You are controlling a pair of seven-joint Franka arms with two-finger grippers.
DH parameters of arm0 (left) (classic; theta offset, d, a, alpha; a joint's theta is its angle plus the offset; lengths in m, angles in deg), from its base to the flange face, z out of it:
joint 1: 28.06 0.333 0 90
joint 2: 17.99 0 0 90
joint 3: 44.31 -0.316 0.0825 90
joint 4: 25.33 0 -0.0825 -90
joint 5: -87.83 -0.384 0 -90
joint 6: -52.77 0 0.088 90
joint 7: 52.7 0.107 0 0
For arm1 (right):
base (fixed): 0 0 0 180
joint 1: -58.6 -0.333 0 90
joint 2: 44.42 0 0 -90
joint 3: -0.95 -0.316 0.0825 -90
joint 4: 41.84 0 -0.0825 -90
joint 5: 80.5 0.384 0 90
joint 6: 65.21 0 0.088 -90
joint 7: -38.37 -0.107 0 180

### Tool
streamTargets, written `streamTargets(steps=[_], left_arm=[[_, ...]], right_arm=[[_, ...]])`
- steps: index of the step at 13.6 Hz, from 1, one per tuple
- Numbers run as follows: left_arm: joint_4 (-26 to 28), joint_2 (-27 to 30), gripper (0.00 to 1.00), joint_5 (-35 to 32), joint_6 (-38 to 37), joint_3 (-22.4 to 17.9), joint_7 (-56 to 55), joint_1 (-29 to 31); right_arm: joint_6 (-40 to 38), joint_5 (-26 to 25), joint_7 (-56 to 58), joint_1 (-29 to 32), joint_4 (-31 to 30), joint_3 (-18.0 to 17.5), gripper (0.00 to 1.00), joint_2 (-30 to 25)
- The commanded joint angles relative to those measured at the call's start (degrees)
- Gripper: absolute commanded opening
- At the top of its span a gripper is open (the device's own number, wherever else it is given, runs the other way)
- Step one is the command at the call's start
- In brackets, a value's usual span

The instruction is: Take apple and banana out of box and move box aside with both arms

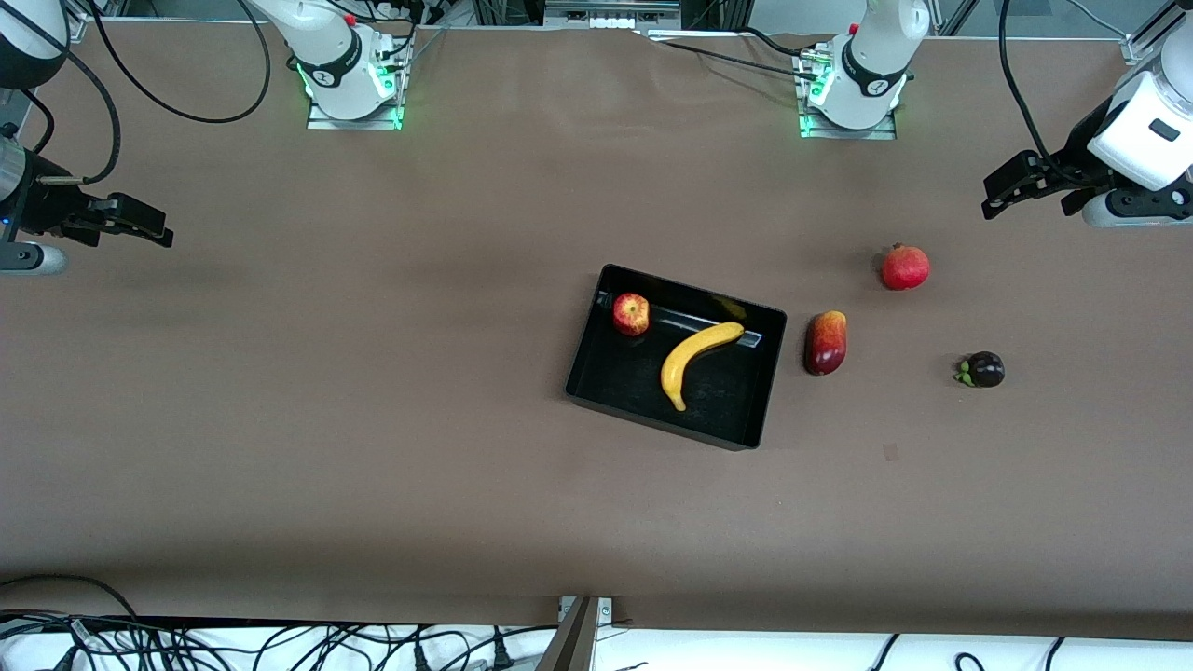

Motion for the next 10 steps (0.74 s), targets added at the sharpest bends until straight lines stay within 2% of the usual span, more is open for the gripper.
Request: streamTargets(steps=[1, 2, 10], left_arm=[[2.18, 2.09, 1.00, 0.02, 0.82, 0.36, 1.68, 0.92], [-0.15, 1.49, 1.00, -0.06, 0.30, 0.18, 1.95, 0.92], [-0.35, 0.25, 1.00, 0.11, -0.41, 0.62, 1.95, 0.83]], right_arm=[[-1.04, -0.31, -0.43, -0.45, 1.19, 0.35, 1.00, 0.45], [-1.04, -0.31, -0.43, -0.45, 1.19, 0.35, 1.00, 0.45], [-1.04, -0.31, -0.43, -0.45, 1.19, 0.35, 1.00, 0.45]])
